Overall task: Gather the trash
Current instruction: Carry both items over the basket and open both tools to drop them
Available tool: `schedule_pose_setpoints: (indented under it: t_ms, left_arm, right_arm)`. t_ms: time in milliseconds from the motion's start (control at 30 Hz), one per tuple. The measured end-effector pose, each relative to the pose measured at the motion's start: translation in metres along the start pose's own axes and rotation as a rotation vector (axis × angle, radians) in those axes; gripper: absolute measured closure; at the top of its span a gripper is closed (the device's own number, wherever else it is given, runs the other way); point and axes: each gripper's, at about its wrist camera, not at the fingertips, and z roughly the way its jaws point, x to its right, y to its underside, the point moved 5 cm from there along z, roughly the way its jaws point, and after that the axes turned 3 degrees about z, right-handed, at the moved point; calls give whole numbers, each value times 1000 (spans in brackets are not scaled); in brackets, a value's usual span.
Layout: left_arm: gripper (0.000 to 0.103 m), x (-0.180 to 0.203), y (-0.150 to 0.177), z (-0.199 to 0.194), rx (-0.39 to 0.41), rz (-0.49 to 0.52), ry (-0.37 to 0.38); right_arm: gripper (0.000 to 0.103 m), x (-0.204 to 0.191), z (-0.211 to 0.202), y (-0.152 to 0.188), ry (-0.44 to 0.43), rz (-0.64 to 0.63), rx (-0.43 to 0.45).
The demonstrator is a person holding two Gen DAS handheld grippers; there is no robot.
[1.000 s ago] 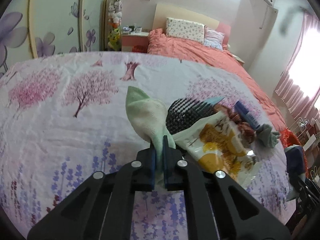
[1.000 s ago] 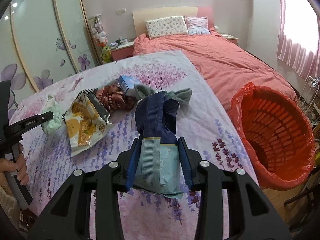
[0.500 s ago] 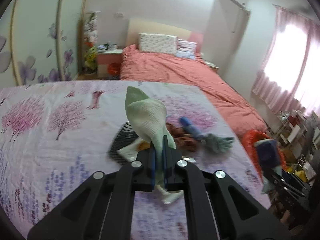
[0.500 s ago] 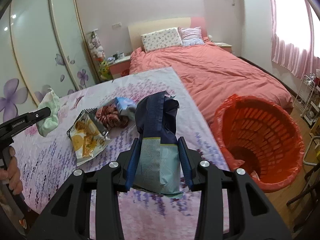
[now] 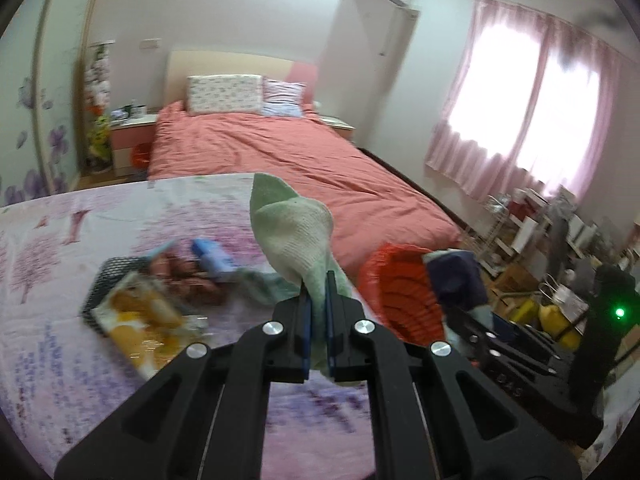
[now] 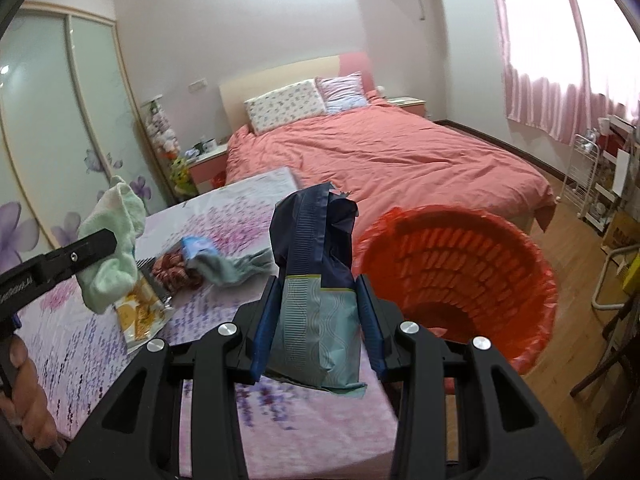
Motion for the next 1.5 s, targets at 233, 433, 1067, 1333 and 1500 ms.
schedule_pose_setpoints:
  t_ms: [233,433,1067,1333,1500]
  left_arm:
    - [96,55,3,33,-28,45,98]
    - [96,97,11,69,-69,81,167]
    - [70,140,30,173,-188,142,192]
    - [58,98,35,169,-199,118,96]
    - [51,70,39,150,-189,116,34]
  right_arm:
    - [64,44,-3,-10,48,62,35]
    - [64,84,4,-17,87,128,50]
    - [44,156,47,-27,119,253,47]
    - [43,148,47,-16,142,236,12]
    - [43,136,48,-16,136,211,-5]
